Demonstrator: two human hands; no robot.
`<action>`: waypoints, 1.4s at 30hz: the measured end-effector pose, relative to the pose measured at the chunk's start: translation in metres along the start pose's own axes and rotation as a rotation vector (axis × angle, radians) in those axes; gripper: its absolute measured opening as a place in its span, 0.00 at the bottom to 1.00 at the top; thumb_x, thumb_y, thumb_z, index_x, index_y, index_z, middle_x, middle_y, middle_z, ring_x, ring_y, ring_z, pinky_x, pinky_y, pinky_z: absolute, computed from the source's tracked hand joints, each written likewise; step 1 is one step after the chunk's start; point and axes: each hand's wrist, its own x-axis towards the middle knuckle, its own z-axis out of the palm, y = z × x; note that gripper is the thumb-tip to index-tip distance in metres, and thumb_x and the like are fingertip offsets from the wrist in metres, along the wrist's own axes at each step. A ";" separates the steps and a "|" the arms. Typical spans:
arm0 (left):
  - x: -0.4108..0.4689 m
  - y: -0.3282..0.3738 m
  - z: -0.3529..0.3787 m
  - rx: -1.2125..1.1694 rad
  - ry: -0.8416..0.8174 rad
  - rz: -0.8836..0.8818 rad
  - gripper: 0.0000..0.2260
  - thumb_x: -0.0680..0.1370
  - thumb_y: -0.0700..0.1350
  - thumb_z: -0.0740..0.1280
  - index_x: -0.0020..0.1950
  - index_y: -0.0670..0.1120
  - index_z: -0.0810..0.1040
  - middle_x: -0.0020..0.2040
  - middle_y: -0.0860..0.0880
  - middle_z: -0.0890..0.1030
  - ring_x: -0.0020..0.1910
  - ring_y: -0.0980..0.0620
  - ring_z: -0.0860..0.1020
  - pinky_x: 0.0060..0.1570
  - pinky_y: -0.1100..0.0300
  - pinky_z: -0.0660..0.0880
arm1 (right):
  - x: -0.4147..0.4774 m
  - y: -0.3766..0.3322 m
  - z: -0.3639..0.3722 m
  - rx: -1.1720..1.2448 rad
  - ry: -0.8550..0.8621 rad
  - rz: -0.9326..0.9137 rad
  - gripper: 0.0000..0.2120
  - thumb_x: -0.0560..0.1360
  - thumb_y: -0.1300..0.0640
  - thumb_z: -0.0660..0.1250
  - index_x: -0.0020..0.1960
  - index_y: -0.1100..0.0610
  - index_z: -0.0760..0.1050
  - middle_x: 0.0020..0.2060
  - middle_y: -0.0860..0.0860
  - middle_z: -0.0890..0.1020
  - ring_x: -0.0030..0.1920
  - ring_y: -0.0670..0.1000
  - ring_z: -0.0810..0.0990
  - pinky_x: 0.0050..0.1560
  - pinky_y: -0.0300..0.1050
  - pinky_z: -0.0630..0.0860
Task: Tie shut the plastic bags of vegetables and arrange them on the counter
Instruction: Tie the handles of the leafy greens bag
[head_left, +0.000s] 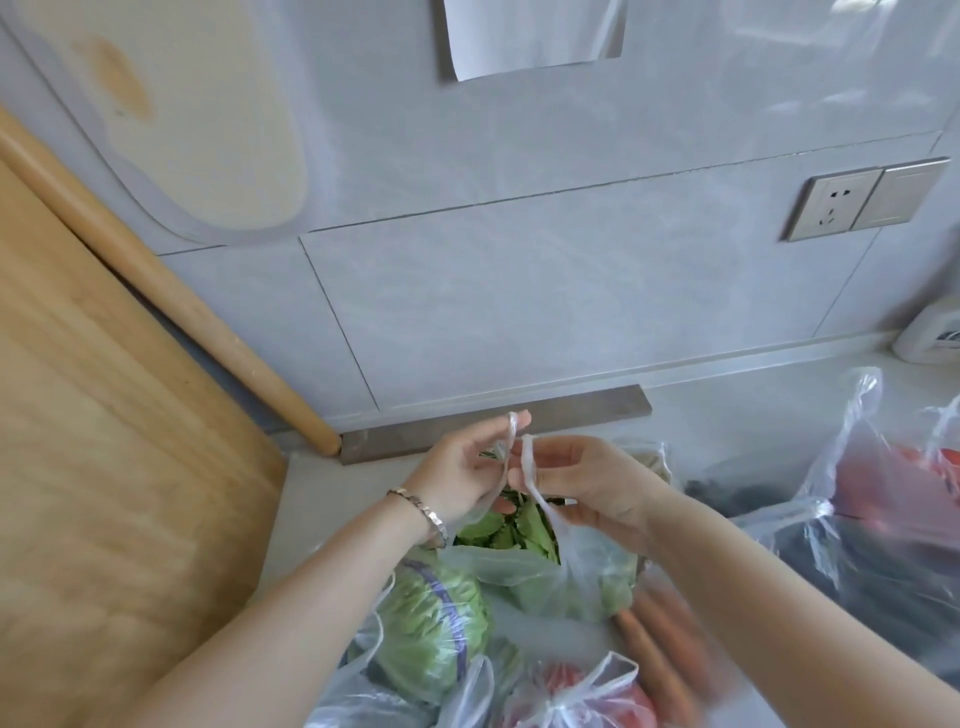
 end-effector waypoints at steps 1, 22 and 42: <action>0.003 -0.001 -0.001 -0.019 -0.041 0.018 0.26 0.75 0.28 0.61 0.57 0.61 0.73 0.60 0.54 0.74 0.42 0.51 0.78 0.36 0.62 0.79 | 0.001 -0.001 0.001 -0.021 -0.011 0.005 0.14 0.70 0.58 0.72 0.54 0.57 0.81 0.46 0.51 0.83 0.44 0.46 0.80 0.50 0.41 0.72; 0.032 -0.040 -0.028 -0.071 -0.128 -0.327 0.15 0.74 0.44 0.65 0.27 0.43 0.74 0.16 0.55 0.63 0.16 0.58 0.60 0.19 0.68 0.60 | 0.069 0.081 -0.046 1.038 0.390 0.231 0.12 0.70 0.67 0.63 0.33 0.57 0.64 0.16 0.48 0.62 0.16 0.45 0.62 0.21 0.35 0.72; 0.094 -0.123 -0.020 1.470 -0.468 0.045 0.53 0.59 0.76 0.62 0.71 0.62 0.30 0.77 0.47 0.36 0.56 0.45 0.77 0.55 0.52 0.74 | 0.091 0.137 -0.026 -1.221 0.317 0.247 0.53 0.63 0.24 0.55 0.75 0.47 0.32 0.76 0.50 0.36 0.75 0.57 0.48 0.74 0.51 0.53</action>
